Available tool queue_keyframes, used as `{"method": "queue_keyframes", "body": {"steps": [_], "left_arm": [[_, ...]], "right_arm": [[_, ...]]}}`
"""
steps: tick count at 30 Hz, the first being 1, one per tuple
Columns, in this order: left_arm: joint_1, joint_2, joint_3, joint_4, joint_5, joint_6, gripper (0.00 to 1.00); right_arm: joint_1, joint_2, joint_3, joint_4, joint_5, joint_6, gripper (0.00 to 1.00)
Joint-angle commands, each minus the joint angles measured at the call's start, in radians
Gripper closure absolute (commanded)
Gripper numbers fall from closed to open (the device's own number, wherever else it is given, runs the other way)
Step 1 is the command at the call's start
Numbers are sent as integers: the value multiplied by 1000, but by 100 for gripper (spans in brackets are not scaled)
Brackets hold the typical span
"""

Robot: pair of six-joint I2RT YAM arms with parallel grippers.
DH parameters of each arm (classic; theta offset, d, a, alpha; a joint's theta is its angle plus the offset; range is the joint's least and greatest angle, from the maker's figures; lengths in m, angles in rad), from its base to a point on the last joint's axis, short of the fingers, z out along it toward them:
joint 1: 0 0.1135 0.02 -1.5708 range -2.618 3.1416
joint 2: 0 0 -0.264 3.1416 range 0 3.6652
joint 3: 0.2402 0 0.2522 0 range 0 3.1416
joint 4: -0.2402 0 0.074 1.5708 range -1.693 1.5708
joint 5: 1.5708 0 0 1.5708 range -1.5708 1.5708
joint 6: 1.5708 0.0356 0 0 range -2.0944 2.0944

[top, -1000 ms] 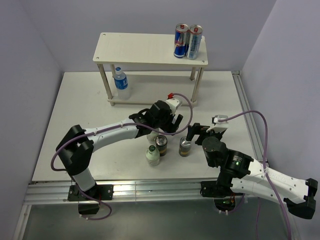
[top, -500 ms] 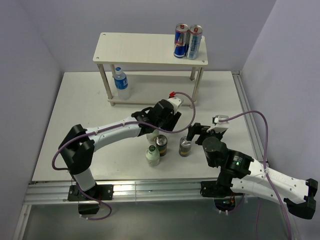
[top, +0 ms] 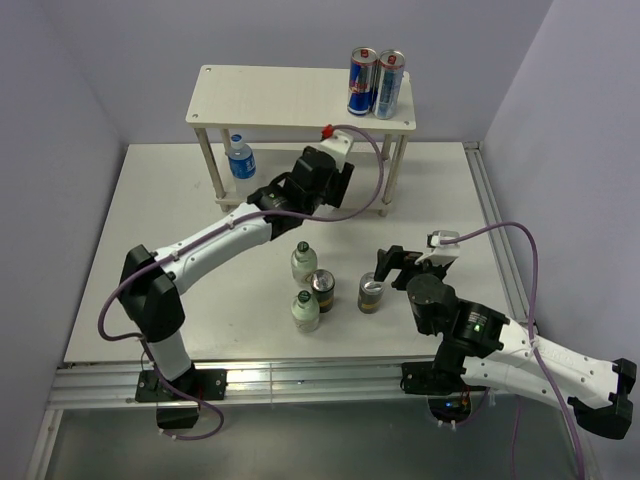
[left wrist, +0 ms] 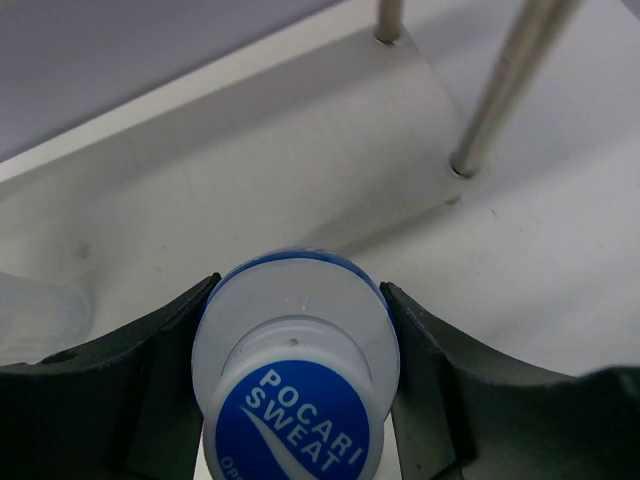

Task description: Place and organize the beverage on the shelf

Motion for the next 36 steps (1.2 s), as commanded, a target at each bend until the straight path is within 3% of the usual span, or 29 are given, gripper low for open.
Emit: {"method": "queue_keyframes", "body": {"steps": [1,7,12,28,32,36], "left_arm": [[68,-28,70,160,-95,24,100],[182,-44,11,256,-110,-1,100],[229,-84,-153,485,-164,21,100],[288,-18,-154,464,-175,-67,100],[305,-7,-141,433,-168,-96,89],[314,4,-128,398,-165,-120,87]], "right_arm": [[3,-8,-7,-1,36,12,3],[1,-6,-7,2,37,12,3],[3,0,-7,6,31,8,3],[1,17,-5,10,30,6,3],[1,19,-5,8,30,8,3],[3,19,-5,10,30,5,3]]}}
